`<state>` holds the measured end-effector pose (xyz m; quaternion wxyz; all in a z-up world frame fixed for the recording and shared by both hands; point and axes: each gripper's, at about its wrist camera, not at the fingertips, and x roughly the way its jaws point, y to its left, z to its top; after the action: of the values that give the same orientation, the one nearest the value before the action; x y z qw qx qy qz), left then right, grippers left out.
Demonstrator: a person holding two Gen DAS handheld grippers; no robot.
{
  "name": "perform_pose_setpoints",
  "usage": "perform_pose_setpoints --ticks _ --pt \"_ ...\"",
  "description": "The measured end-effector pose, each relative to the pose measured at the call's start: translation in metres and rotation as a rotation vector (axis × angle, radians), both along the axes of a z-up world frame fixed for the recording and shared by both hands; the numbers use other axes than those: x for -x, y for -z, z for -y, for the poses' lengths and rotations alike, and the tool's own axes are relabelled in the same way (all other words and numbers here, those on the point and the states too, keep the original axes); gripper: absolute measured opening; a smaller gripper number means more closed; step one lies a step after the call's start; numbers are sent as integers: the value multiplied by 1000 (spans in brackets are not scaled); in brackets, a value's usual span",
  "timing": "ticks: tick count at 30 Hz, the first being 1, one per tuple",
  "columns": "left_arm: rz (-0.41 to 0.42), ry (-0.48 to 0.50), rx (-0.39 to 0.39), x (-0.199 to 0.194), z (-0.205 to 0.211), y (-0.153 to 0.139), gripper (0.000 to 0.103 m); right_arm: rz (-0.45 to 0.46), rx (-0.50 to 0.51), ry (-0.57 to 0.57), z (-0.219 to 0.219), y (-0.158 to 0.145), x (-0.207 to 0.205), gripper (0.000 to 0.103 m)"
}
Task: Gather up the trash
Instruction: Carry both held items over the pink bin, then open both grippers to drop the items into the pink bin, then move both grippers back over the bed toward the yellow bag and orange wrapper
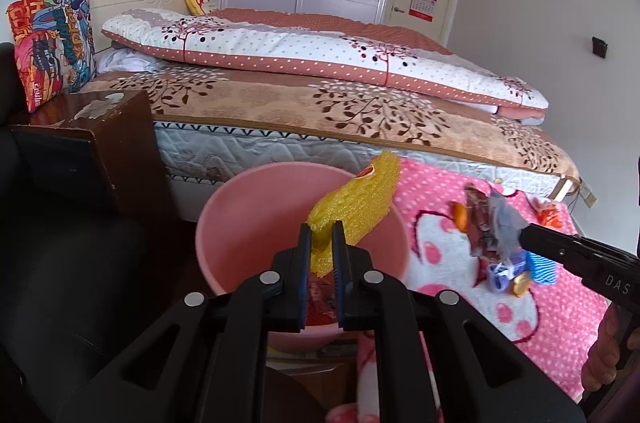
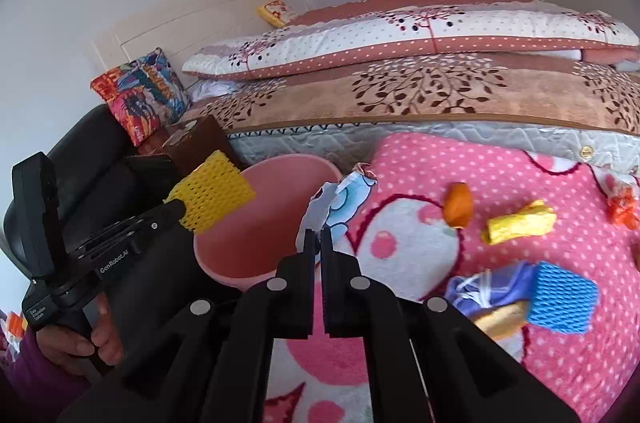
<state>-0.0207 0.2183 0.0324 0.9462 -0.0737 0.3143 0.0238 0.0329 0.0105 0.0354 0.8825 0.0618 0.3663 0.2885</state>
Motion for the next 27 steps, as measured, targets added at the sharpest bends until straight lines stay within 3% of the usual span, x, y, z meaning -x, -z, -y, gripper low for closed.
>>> perform_pose_setpoints --ticks 7,13,14,15,16,20,27 --pt "-49 0 -25 -20 -18 25 10 -63 20 -68 -63 33 -35 2" --pt "-86 25 -16 -32 -30 38 17 -123 17 -59 -80 58 -48 2" --pt "-93 27 -11 -33 -32 40 23 -131 17 -57 -80 60 -49 3" --pt "-97 29 -3 -34 -34 42 36 -139 19 -55 -81 62 -50 4" --pt "-98 32 13 -35 -36 43 41 -143 22 -50 -81 64 -50 6" --pt "-103 46 42 -36 -41 45 45 -146 14 -24 -78 68 -51 35" --pt "-98 61 52 -30 -34 37 45 -120 -17 -10 -66 59 -40 43"
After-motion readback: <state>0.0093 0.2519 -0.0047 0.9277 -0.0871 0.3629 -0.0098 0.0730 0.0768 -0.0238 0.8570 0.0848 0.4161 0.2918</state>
